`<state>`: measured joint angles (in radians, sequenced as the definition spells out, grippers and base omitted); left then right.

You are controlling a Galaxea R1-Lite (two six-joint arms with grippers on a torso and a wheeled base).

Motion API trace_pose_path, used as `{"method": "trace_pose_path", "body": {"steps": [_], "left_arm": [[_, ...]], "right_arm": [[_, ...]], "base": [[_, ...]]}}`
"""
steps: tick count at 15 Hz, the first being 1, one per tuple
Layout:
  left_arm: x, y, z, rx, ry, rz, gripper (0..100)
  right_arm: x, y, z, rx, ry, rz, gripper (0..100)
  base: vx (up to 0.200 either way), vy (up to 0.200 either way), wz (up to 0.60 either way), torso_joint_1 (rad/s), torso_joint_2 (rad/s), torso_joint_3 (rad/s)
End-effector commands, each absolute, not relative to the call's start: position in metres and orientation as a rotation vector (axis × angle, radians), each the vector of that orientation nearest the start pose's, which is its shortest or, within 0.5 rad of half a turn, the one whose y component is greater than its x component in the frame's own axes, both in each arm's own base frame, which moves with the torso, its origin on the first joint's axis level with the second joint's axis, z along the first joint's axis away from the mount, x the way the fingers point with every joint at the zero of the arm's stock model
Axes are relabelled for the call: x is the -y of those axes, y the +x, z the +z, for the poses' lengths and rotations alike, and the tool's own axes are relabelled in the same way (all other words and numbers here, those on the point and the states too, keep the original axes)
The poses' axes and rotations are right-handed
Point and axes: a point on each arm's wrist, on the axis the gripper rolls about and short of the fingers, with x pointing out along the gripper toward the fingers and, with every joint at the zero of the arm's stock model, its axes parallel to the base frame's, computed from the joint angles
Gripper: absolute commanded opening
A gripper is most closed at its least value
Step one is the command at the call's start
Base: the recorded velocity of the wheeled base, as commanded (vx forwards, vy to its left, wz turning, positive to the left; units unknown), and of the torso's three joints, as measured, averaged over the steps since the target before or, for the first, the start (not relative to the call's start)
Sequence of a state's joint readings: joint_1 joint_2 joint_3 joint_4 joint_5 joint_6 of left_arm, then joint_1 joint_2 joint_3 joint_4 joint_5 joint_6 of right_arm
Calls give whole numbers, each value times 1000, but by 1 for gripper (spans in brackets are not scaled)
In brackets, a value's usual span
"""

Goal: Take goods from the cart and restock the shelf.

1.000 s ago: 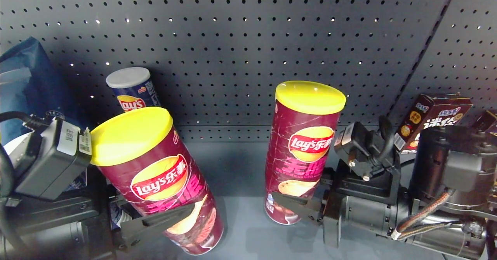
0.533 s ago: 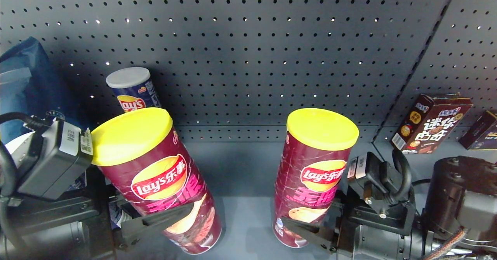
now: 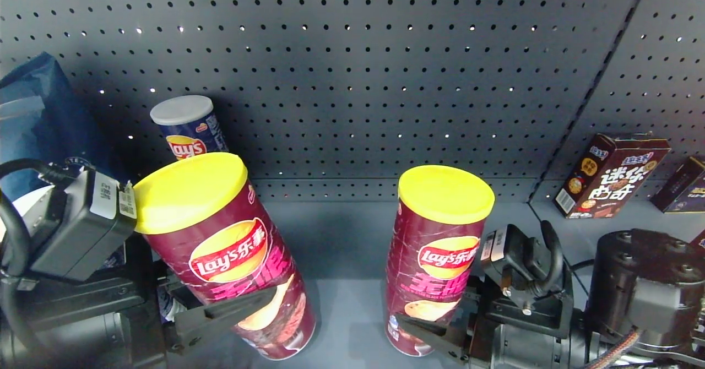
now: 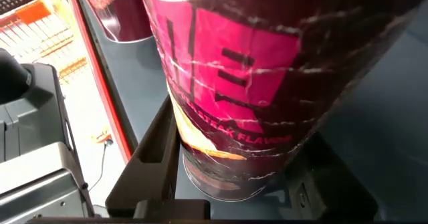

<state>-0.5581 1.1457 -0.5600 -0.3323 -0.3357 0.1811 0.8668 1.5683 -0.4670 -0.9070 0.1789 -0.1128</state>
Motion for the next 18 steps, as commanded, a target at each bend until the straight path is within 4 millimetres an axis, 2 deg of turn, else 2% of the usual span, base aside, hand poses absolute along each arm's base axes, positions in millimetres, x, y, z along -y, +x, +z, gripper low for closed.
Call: {"method": "trace_pose_path", "body": {"steps": [1,10,18], "left_arm": [[92,133,213,-184,197,-911,0],[91,133,211,-191,201,-895,0],[92,133,212,-188,202,-890,0]], "right_arm": [[-194,159,152,-152,-178,1055,0],[-185,151,155,-113,-171,1045,0],[-183,145,148,-109,-178,1060,0]], "base": [[0,0,0,0,0,0],[0,0,0,0,0,0],[0,0,0,0,0,0]]}}
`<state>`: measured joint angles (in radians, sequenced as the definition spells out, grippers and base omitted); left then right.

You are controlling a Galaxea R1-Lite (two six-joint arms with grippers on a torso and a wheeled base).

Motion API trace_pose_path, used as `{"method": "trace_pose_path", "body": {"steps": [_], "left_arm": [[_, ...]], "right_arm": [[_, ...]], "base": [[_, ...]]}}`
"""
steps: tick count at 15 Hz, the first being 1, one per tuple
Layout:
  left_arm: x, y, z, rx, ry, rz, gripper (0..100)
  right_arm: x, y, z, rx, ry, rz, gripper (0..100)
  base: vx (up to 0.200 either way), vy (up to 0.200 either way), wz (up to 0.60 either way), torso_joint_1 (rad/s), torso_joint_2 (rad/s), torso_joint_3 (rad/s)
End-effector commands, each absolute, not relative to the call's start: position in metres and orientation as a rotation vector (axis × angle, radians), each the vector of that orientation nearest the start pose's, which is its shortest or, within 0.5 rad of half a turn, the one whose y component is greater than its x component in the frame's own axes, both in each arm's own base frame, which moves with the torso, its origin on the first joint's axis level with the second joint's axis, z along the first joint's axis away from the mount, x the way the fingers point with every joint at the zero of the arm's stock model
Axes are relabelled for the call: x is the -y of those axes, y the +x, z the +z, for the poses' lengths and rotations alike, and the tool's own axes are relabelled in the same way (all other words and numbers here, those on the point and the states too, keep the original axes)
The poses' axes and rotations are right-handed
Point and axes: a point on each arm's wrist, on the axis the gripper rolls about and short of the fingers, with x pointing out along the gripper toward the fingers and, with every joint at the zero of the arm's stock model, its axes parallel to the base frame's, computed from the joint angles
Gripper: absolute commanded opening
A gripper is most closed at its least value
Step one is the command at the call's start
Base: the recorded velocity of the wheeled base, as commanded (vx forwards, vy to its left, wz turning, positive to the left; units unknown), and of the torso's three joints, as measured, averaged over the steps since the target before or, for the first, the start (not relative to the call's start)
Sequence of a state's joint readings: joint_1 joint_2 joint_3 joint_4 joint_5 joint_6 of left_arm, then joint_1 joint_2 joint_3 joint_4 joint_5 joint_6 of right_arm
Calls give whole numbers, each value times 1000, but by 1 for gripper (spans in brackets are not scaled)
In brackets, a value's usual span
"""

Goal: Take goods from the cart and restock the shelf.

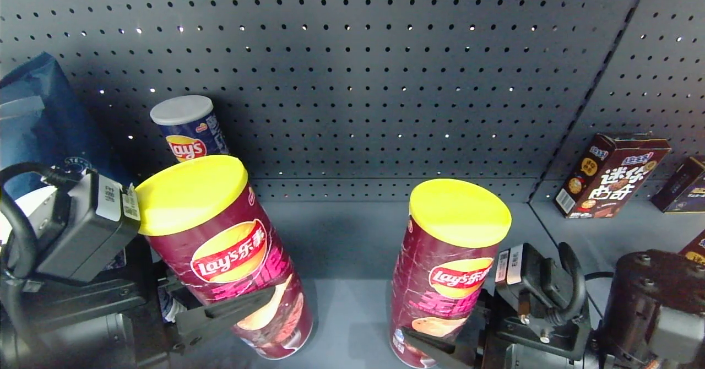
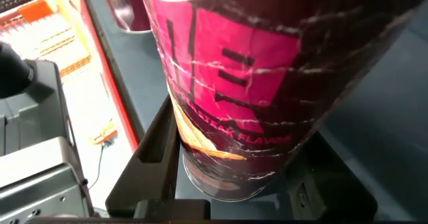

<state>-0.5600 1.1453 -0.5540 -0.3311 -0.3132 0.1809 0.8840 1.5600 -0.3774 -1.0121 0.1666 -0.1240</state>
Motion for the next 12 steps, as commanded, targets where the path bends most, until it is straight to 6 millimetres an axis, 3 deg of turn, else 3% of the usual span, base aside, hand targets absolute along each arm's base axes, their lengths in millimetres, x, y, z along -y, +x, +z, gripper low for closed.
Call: {"method": "trace_pose_path", "body": {"steps": [1,8,9,12], "left_arm": [[92,134,212,-188,202,-885,0],[92,134,212,-191,202,-887,0],[92,134,212,-191,202,-887,0],[92,134,212,-191,202,-887,0]], "right_arm": [[-183,145,146,-114,-181,1060,0],[-187,149,142,-132,-189,1058,0],[-187,149,140,-138,-191,1058,100],[-186,148,140,-138,-196,1047,100]], "base": [[0,0,0,0,0,0],[0,0,0,0,0,0],[0,0,0,0,0,0],[0,0,0,0,0,0]]}}
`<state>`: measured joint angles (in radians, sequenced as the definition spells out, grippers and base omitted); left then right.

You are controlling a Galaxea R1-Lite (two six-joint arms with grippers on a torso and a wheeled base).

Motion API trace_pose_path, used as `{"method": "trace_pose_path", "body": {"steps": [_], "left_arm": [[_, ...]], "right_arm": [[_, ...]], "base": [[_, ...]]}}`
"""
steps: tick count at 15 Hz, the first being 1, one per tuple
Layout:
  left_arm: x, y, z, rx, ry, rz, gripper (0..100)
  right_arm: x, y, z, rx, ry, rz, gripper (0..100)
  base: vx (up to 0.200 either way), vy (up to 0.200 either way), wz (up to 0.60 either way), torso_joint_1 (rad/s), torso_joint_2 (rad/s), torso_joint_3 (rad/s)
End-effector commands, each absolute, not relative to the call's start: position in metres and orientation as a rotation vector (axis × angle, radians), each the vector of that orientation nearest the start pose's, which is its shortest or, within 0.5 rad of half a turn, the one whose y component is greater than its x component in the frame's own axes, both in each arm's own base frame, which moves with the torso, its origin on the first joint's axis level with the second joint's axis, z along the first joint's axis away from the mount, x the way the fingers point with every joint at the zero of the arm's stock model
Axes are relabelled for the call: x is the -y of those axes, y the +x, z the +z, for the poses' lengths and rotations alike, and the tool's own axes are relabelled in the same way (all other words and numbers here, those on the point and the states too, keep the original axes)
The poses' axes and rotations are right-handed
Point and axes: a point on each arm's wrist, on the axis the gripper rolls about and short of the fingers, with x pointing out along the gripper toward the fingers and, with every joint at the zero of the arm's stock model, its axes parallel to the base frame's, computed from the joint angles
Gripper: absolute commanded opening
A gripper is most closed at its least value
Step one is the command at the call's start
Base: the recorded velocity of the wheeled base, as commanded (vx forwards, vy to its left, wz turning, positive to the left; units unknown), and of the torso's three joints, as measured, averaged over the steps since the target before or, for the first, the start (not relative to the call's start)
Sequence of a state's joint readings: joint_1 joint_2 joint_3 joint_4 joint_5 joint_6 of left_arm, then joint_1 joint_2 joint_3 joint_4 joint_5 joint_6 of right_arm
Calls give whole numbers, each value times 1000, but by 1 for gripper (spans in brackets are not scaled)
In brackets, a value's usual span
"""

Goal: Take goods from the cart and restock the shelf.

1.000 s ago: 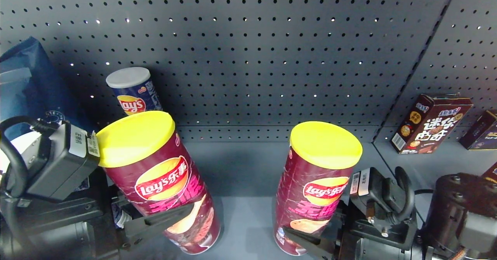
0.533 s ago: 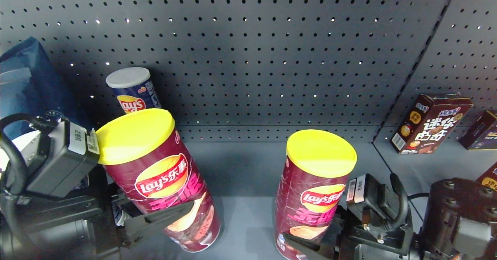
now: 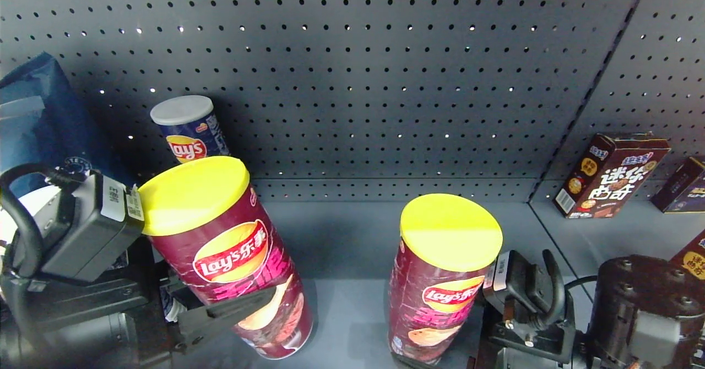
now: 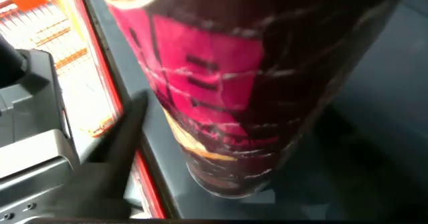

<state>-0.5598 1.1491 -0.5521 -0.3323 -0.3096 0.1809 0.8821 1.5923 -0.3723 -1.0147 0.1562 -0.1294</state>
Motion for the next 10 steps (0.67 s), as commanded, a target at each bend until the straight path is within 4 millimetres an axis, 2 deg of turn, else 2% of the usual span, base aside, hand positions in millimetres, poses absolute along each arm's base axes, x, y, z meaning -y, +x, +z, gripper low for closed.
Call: {"method": "trace_pose_path", "body": {"steps": [1,5,7,10], "left_arm": [[92,134,212,-191,202,-887,0],[92,134,213,-185,202,-887,0],[92,134,213,-185,202,-885,0],[92,134,214,-182,202,-885,0]], "right_arm": [[-186,148,140,-136,-197,1040,100],[-172,139,141,-130,-194,1024,100],[-158,132,146,-100,-183,1005,100],[-131,112,160,-5,-187,940,100]], "base": [[0,0,0,0,0,0],[0,0,0,0,0,0],[0,0,0,0,0,0],[0,0,0,0,0,0]]}}
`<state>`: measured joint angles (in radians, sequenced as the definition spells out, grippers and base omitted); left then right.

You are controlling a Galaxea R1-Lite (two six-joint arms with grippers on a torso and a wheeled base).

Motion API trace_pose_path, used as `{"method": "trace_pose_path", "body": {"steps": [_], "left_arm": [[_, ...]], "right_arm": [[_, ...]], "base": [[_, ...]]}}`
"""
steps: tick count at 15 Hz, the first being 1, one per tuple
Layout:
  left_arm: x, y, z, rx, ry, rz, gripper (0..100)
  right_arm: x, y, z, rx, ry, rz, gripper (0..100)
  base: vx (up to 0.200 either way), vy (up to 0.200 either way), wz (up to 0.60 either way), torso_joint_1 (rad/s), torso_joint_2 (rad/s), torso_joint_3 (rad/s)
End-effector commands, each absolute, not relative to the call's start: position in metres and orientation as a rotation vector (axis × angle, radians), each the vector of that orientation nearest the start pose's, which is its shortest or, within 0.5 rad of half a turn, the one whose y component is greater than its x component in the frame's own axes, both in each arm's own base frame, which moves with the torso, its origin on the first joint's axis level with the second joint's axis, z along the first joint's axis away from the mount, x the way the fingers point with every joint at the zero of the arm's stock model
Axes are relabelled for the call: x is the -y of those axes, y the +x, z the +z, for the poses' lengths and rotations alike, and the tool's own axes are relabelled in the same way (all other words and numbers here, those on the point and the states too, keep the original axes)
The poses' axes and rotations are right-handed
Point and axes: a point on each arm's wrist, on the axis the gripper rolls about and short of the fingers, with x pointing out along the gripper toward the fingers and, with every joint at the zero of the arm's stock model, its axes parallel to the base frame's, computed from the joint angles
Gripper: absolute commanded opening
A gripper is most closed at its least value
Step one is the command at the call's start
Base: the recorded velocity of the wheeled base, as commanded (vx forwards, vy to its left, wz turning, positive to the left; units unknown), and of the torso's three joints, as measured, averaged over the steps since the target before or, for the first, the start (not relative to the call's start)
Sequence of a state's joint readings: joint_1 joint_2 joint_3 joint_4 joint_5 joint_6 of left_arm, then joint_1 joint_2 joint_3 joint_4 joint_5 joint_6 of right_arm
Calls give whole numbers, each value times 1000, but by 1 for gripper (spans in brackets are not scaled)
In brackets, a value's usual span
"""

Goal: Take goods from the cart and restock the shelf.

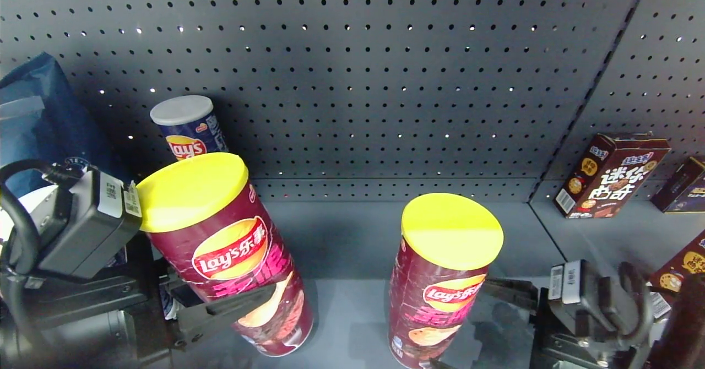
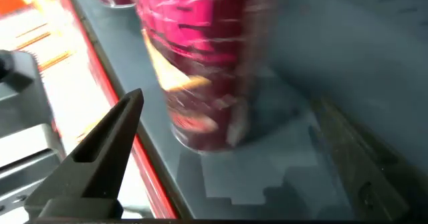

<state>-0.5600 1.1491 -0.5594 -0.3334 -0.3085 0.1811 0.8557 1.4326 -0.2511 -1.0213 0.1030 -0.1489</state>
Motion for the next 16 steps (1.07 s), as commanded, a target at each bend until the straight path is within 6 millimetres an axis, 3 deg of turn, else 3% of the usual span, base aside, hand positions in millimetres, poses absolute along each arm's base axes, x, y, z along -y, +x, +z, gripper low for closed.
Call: {"method": "trace_pose_path", "body": {"steps": [1,8,16], "left_arm": [[92,134,214,-182,202,-887,0],[93,134,214,-182,202,-890,0],[93,135,213,-185,202,-890,0]], "right_arm": [[-123,106,165,34,-188,929,100],[-84,85,169,113,-154,745,100],[-42,69,157,157,-150,514,100]], "base": [[0,0,0,0,0,0],[0,0,0,0,0,0],[0,0,0,0,0,0]]}}
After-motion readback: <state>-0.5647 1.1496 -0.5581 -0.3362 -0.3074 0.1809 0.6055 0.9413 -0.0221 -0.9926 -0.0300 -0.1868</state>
